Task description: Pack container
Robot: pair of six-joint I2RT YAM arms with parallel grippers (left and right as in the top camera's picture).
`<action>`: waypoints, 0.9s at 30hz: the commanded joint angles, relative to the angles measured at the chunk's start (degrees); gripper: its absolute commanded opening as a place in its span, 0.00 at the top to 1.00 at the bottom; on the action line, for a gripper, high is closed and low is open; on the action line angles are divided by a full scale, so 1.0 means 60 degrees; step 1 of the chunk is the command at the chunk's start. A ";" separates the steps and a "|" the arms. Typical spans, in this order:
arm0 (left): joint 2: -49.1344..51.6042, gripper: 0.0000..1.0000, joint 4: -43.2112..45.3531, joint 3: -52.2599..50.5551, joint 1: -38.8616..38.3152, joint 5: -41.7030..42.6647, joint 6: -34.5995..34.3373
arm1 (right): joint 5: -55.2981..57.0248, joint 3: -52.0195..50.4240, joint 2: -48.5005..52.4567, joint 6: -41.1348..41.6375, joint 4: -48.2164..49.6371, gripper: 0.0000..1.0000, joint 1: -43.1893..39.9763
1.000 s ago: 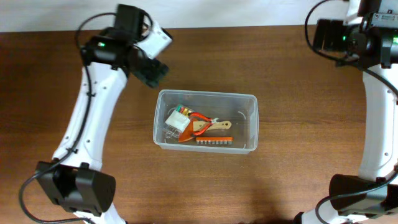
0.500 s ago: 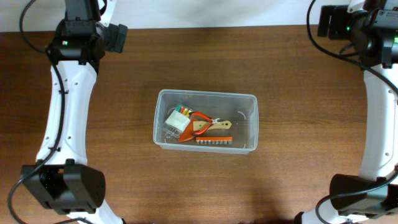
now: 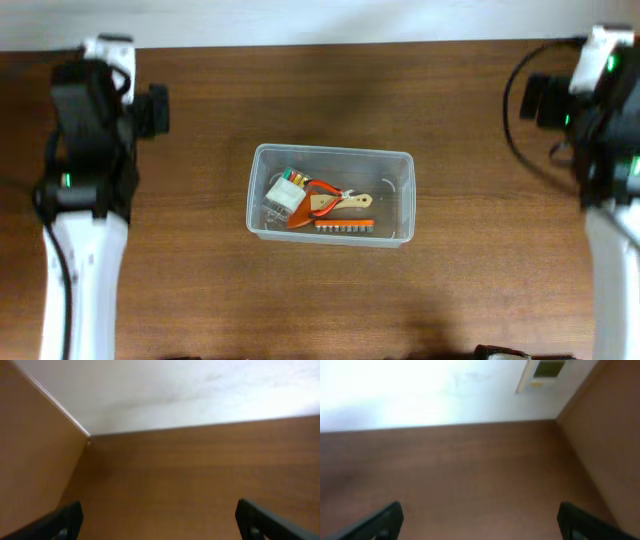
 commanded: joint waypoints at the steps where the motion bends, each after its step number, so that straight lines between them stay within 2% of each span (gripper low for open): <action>1: -0.1647 0.01 0.0900 -0.1920 -0.0004 -0.0080 -0.0211 | 0.0011 -0.2255 -0.1836 0.0488 0.0718 0.01 -0.0062; 7: -0.4473 0.01 0.2845 -0.5275 -0.0004 -0.0080 -0.0211 | 0.0015 -0.5989 -0.5348 0.0474 0.2510 0.01 0.0240; 12: -0.6153 0.01 0.3067 -0.6947 -0.0004 -0.0084 -0.0211 | 0.0015 -0.7621 -0.7468 0.0474 0.2484 0.01 0.0262; 16: -0.6907 0.01 0.3238 -0.7471 0.0000 -0.0568 -0.0266 | 0.0007 -0.8160 -0.8397 0.0477 0.2317 0.01 0.0266; 20: -0.6940 0.01 0.3260 -0.7577 0.0000 -0.1348 -0.1031 | 0.0011 -0.8327 -0.8845 0.0477 0.2561 0.01 0.0266; 27: -0.6841 0.01 0.3257 -0.7577 0.0000 -0.1337 -0.1027 | 0.0015 -0.8327 -0.9056 0.0474 0.2488 0.01 0.0335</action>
